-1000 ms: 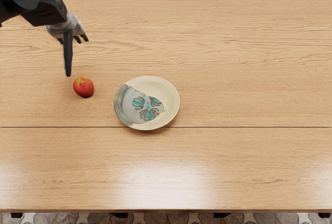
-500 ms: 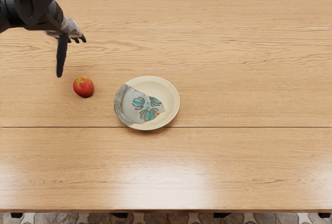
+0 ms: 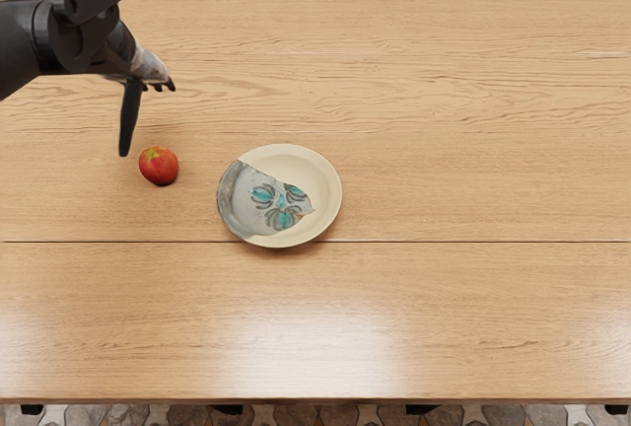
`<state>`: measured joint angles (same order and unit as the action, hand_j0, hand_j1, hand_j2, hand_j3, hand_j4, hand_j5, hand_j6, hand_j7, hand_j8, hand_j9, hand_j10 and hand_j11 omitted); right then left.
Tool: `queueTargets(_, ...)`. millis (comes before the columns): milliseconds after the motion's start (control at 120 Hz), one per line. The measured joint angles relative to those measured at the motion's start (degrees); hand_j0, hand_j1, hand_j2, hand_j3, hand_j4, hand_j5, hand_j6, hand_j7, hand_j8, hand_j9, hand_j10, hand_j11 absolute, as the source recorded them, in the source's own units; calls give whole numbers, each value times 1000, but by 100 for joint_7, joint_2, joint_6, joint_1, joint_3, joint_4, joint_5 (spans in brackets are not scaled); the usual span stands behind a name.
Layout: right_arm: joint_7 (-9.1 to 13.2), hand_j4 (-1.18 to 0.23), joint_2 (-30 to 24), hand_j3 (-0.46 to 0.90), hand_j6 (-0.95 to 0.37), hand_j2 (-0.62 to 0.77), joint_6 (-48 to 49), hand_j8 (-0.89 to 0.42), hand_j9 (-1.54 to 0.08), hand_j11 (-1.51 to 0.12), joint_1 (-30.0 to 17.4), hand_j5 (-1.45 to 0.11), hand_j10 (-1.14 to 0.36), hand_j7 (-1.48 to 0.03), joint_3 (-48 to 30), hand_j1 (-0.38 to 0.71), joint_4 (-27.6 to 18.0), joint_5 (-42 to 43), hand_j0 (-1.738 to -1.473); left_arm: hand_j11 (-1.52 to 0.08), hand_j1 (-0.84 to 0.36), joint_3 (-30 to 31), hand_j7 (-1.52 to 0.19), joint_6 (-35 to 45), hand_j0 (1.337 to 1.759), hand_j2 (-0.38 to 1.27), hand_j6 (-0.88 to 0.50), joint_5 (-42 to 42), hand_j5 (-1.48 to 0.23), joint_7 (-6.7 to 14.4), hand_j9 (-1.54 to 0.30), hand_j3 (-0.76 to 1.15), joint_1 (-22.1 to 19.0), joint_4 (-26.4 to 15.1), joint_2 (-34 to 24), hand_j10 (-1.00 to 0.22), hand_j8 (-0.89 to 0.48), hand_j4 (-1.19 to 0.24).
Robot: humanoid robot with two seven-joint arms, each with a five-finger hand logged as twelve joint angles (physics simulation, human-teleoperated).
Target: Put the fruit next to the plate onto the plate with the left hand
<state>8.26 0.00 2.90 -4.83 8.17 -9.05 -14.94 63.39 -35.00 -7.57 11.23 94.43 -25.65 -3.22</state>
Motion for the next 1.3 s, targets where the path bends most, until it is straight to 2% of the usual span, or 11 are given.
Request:
queueTargets(183, 0, -13, 0, 0, -13, -3, 0, -13, -17, -17, 0, -17, -13, -17, 0, -333, 0, 0, -1658, 0, 349, -20, 0, 0, 1658, 0, -2, -106, 0, 14, 0, 0, -294, -3, 95, -1, -2, -2)
queueTargets(417, 0, -13, 0, 0, -13, -3, 0, -13, -17, -17, 0, -17, -13, -17, 0, -333, 0, 0, -1658, 0, 349, -67, 0, 18, 1658, 0, -2, -241, 0, 5, 0, 0, -408, -19, 98, -1, -2, -2)
queueTargets(525, 0, -13, 0, 0, -13, -3, 0, -13, -17, -17, 0, -17, -13, -17, 0, -333, 1, 0, -1658, 0, 349, -72, 0, 589, 1658, 0, -2, -390, 0, -2, 0, 0, -432, -72, 86, -1, -2, -2)
queueTargets(650, 0, -13, 0, 0, -13, -3, 0, -13, -17, -17, 0, -17, -13, -17, 0, -333, 0, 0, -1658, 0, 349, -70, 0, 1442, 1658, 0, -2, -476, 0, -6, 0, 0, -421, -534, 32, -1, -2, -1)
queueTargets(733, 0, -13, 0, 0, -13, -3, 0, -13, -17, -17, 0, -17, -13, -17, 0, -333, 0, 0, -1658, 0, 349, -71, 0, 2119, 1658, 0, -2, -582, 0, -6, 0, 0, -83, -1306, -301, -1, -2, -1)
queueTargets(825, 0, -13, 0, 0, -13, -3, 0, -13, -17, -17, -1, -17, -13, -17, 0, -333, 0, 0, -1658, 0, 349, -70, 0, 2779, 1658, 0, -2, -702, 0, -7, 0, 0, -56, -1995, -380, -1, -2, -1)
queueTargets(992, 0, -13, 0, 0, -13, -3, 0, -13, -17, -17, 0, -17, -13, -17, 0, -333, 0, 0, -1658, 0, 349, -68, 0, 3571, 1658, 0, -2, -927, 0, -7, 0, 0, 55, -2807, -590, -1, -1, -1)
queueTargets(1225, 0, -13, 0, 0, -13, -3, 0, -13, -17, -17, 0, -17, -13, -17, 0, -333, 0, 0, -1658, -1, 348, -84, -1, 3931, 1658, 1, -2, -1122, -2, -33, -1, 0, 58, -3272, -636, -2, -2, -2)
queueTargets(1300, 0, -13, 0, 0, -13, -3, 0, -13, -17, -17, 0, -17, -13, -17, 0, -333, 0, 0, -1658, -4, 346, -88, -4, 3954, 1658, 1, -4, -1168, -4, -38, -4, 0, 190, -3388, -626, -3, -4, -4)
